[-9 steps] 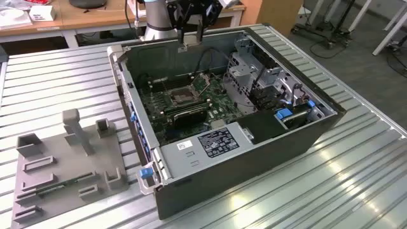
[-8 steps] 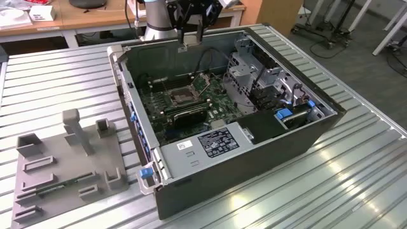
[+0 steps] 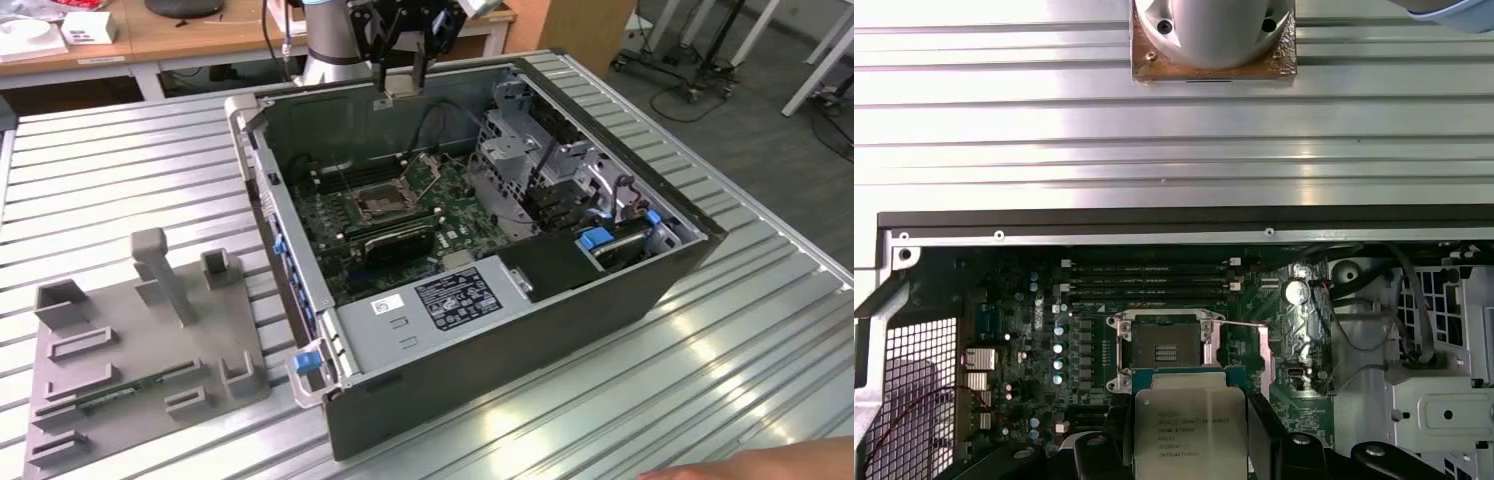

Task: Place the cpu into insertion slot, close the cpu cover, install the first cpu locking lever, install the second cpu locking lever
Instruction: 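Place the cpu into insertion slot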

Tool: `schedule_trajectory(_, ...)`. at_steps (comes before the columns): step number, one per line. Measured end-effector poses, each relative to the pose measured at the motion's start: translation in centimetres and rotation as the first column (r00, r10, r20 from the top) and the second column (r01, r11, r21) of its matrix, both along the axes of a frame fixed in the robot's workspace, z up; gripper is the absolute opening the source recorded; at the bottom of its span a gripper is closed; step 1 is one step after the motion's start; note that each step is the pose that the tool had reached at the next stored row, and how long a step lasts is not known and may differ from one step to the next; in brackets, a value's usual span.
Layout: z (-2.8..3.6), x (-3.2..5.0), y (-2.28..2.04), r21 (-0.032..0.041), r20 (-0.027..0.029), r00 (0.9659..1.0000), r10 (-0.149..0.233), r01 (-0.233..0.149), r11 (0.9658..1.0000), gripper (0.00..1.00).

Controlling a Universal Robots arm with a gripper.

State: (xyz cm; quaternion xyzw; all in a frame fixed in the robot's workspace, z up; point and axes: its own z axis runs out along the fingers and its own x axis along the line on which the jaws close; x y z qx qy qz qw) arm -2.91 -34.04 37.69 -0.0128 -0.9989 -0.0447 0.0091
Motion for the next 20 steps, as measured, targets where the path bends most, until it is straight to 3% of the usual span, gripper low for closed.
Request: schedule_trajectory(20, -0.64, 0.0, 0.0, 0.0002, 0.0001, 1.0, 0.0, 0.0, 1.0, 0.54)
